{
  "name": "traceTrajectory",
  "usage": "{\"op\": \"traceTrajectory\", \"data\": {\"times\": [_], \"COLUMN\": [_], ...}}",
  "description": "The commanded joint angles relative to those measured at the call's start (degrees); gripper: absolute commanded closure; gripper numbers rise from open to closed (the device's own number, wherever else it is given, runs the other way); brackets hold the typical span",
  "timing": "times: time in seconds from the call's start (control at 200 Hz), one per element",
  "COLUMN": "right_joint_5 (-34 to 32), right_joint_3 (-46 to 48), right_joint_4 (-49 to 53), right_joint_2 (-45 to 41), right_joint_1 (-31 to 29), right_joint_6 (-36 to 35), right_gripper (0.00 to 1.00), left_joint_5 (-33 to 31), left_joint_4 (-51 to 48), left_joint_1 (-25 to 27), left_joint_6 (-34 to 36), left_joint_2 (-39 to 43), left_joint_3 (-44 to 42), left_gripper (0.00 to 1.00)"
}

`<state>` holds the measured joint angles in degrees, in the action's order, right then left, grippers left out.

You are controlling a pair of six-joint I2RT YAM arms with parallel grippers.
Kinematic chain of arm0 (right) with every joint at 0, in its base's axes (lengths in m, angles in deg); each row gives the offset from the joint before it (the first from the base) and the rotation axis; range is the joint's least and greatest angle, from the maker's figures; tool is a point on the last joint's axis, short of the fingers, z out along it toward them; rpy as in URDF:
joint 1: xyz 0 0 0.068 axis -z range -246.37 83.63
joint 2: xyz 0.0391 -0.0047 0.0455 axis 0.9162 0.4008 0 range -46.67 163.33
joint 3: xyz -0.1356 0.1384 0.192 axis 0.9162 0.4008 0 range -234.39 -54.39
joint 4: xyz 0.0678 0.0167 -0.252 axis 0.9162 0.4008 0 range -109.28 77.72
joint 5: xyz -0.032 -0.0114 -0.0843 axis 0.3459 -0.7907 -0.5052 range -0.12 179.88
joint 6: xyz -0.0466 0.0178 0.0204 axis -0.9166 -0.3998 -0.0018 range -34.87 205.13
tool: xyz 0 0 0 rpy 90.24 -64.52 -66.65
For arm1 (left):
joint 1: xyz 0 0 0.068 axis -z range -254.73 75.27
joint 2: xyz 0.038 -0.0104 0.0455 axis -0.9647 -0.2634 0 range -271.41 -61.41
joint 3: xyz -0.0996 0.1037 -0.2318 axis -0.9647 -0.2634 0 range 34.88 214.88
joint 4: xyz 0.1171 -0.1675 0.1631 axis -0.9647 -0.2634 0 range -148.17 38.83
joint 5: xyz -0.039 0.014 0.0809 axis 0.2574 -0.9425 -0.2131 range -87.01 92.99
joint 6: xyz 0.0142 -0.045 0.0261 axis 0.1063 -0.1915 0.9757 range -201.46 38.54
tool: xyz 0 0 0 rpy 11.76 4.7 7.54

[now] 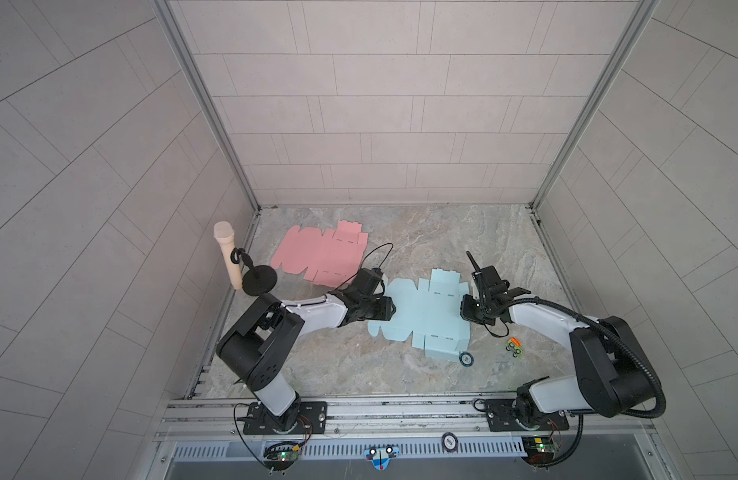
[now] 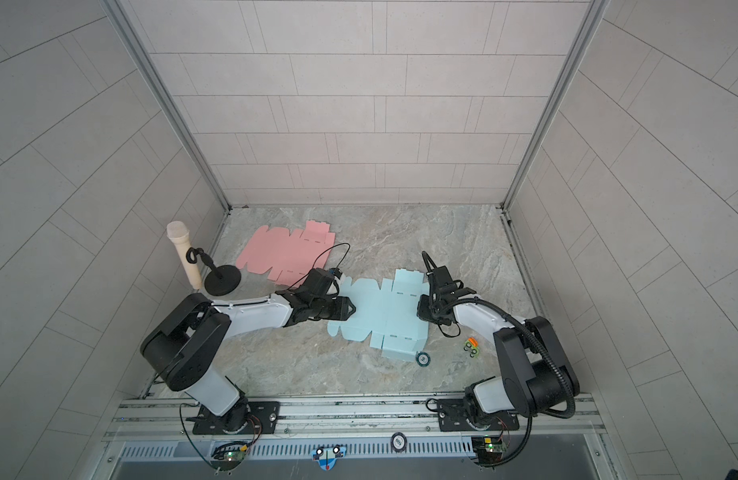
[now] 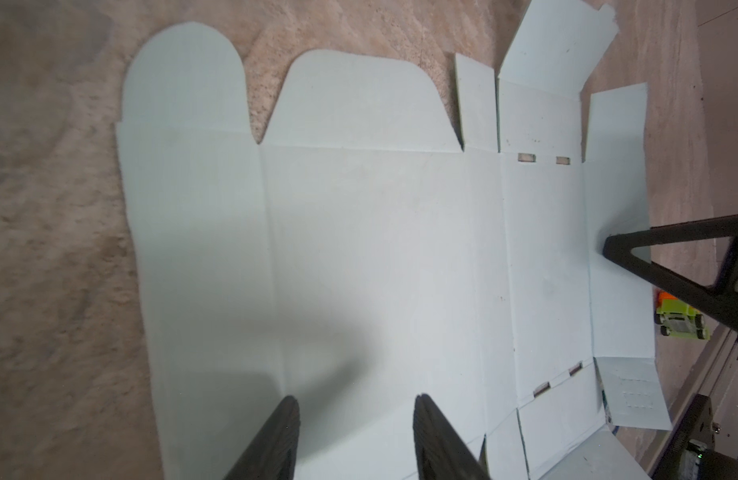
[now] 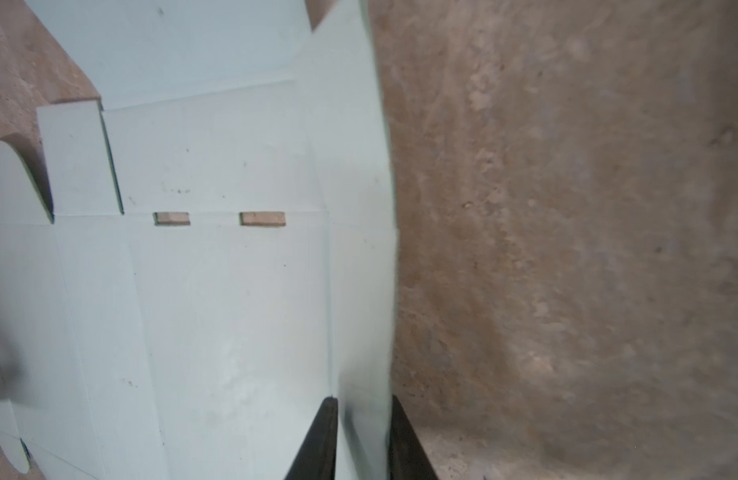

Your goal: Fold the paper box

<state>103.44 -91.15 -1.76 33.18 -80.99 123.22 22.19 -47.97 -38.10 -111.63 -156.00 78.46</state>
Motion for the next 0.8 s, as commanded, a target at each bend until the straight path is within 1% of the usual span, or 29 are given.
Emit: {"op": "traceTrajectory", "data": {"times": [0.0,0.025,0.15,0.38,0.516,0.796], "right_joint_5": [0.09,0.18,2.08,6.5,6.92,5.87], "right_joint_3": [0.93,2.73,5.04,8.78,9.33,8.96], "right_joint_4": [-2.46,-2.68,-4.25,-9.86,-10.64,-8.04], "right_joint_2": [-3.13,-3.64,-5.2,-5.02,-6.01,-8.09], "right_joint_1": [1.0,1.27,2.63,3.59,3.56,3.62], "right_joint_6": [3.73,4.25,6.05,9.12,9.64,7.99], "right_gripper": [0.73,0.72,0.72,0.75,0.78,0.86], "left_joint_5": [-0.21,-0.22,-0.3,-0.21,-0.04,0.13], "left_joint_4": [0.87,0.91,1.04,1.63,1.85,2.16], "left_joint_1": [-0.15,-0.14,-0.12,-0.15,-0.15,-0.15], "left_joint_6": [-0.39,-0.37,-0.41,-0.68,-0.72,-0.96], "left_joint_2": [-0.78,-0.78,-0.76,-0.53,-0.27,0.17], "left_joint_3": [-0.99,-1.02,-1.12,-1.73,-2.16,-2.52], "left_gripper": [0.52,0.52,0.52,0.52,0.52,0.53]}}
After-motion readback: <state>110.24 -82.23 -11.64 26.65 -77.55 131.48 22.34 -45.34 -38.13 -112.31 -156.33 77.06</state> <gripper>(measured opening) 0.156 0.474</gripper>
